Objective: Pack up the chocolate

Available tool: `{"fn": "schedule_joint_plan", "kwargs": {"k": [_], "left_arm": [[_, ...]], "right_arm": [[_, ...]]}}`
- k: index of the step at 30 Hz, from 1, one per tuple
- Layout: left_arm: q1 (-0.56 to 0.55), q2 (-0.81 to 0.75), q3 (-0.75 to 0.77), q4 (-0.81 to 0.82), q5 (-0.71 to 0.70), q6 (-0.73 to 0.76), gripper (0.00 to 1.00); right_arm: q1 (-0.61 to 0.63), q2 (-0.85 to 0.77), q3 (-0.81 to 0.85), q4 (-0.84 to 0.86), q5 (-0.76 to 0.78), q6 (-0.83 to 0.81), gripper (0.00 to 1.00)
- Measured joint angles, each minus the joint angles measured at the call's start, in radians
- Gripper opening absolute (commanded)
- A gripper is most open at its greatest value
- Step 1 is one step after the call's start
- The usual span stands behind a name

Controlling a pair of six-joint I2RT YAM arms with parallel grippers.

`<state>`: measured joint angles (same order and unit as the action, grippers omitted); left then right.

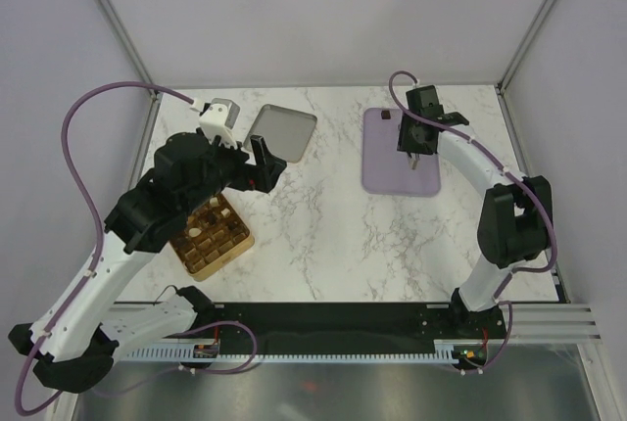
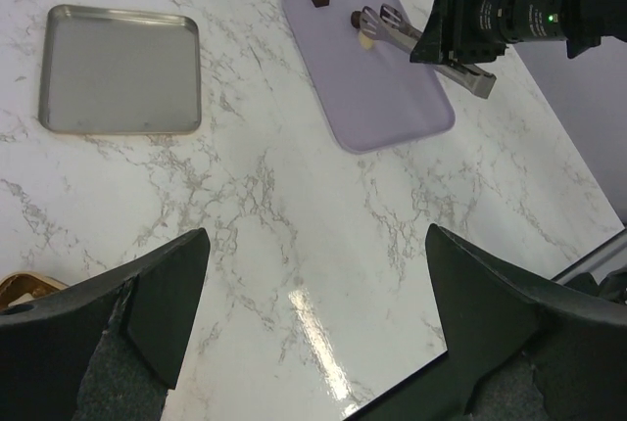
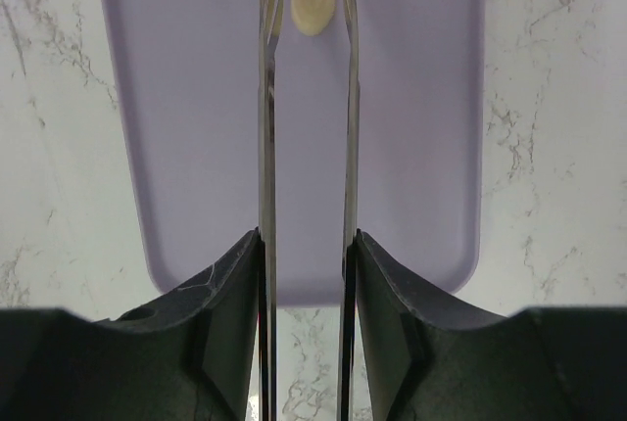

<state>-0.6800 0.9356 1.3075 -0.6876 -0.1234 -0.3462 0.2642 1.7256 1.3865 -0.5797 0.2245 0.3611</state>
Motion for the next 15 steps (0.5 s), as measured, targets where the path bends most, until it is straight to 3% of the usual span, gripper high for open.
{"fn": "schedule_joint_plan", "kwargs": {"k": [15], "left_arm": [[0.004,0.035,-0.006,0.002,0.023,0.000,1.00]], "right_arm": [[-0.071,0.165,0.136,0.012,-0.072,-0.043,0.49]]}}
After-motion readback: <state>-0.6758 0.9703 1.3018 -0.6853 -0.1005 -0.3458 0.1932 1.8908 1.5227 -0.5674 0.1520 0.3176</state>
